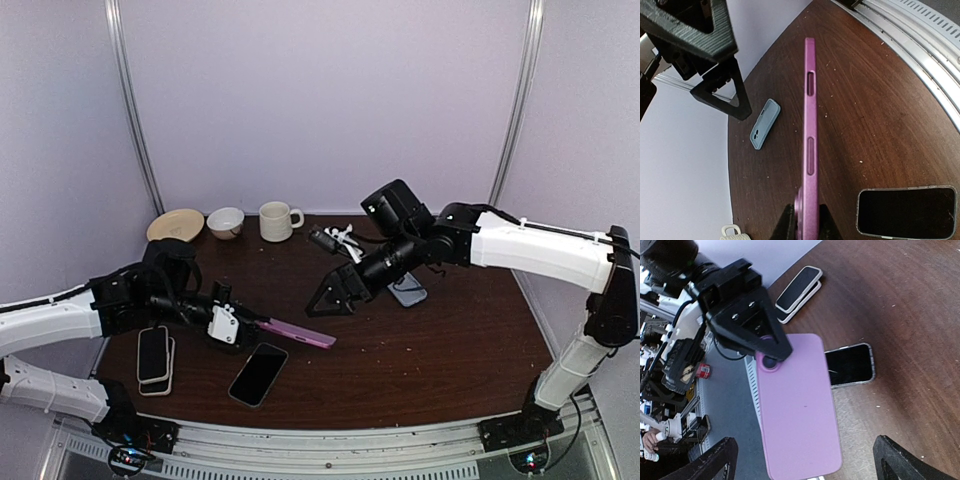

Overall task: Take the phone out of the phone case
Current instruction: Pass from the left arm to the right

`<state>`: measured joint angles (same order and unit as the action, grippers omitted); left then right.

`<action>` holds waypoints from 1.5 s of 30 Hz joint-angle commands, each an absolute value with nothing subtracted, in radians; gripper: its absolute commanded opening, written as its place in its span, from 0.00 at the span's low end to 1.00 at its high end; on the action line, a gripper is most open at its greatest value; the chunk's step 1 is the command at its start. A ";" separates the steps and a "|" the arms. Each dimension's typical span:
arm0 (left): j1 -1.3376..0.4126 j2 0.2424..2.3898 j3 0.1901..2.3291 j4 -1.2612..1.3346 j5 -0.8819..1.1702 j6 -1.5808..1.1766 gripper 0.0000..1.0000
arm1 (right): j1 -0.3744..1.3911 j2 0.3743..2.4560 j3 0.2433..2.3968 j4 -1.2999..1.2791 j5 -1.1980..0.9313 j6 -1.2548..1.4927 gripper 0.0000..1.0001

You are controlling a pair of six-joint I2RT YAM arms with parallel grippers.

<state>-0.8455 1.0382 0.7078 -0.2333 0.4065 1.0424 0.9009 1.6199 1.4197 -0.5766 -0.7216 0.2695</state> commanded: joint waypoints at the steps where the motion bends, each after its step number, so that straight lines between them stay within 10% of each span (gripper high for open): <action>1: -0.858 1.005 0.709 -0.142 0.449 1.051 0.00 | 0.951 1.648 1.454 -0.583 -0.754 0.254 0.99; 19: -0.880 0.991 0.702 -0.128 0.454 1.054 0.00 | 1.025 1.767 1.487 -0.576 -0.835 0.277 0.99; 33: -0.882 0.989 0.694 -0.117 0.438 1.058 0.00 | 1.024 1.767 1.442 -0.465 -0.901 0.341 0.65; 38: -0.883 0.984 0.691 -0.108 0.438 1.057 0.00 | 1.025 1.763 1.419 -0.418 -0.925 0.366 0.88; 45: -0.884 0.982 0.686 -0.102 0.436 1.057 0.00 | 1.025 1.781 1.416 -0.395 -0.929 0.376 0.84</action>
